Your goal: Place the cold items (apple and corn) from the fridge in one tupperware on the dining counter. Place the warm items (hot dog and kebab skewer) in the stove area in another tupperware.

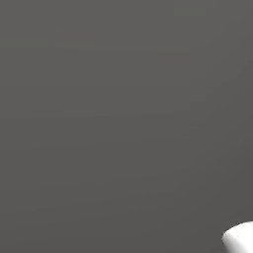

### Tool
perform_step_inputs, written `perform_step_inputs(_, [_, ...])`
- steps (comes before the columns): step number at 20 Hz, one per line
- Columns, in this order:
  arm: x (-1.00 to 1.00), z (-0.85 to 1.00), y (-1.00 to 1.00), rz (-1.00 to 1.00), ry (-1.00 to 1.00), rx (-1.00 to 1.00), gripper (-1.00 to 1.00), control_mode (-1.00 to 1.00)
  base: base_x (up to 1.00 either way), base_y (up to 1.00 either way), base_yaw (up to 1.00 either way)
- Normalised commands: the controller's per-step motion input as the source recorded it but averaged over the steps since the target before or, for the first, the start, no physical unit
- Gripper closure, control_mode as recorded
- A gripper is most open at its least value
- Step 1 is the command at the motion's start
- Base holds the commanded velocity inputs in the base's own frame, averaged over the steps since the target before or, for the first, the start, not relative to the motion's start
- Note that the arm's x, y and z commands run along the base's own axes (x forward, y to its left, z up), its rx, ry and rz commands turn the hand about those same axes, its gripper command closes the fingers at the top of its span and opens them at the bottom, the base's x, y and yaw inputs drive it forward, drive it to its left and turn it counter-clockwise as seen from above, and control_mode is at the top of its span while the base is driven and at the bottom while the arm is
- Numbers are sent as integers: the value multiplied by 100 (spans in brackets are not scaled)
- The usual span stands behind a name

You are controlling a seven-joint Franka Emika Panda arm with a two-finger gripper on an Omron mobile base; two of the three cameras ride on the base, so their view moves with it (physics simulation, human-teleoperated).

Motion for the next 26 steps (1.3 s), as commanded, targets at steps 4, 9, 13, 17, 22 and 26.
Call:
perform_step_inputs(4, [0, 0, 0, 0, 0, 0, 100, 100, 94, -55, 53])
perform_step_inputs(9, [0, 0, 0, 0, 0, 0, 100, 100, 75, -49, 68])
perform_step_inputs(13, [0, 0, 0, 0, 0, 0, 100, 100, 65, -50, 72])
perform_step_inputs(17, [0, 0, 0, 0, 0, 0, 100, 100, 71, -50, 72])
perform_step_inputs(22, [0, 0, 0, 0, 0, 0, 100, 100, 71, -60, 66])
perform_step_inputs(26, [0, 0, 0, 0, 0, 0, 100, 100, 71, -63, 64])
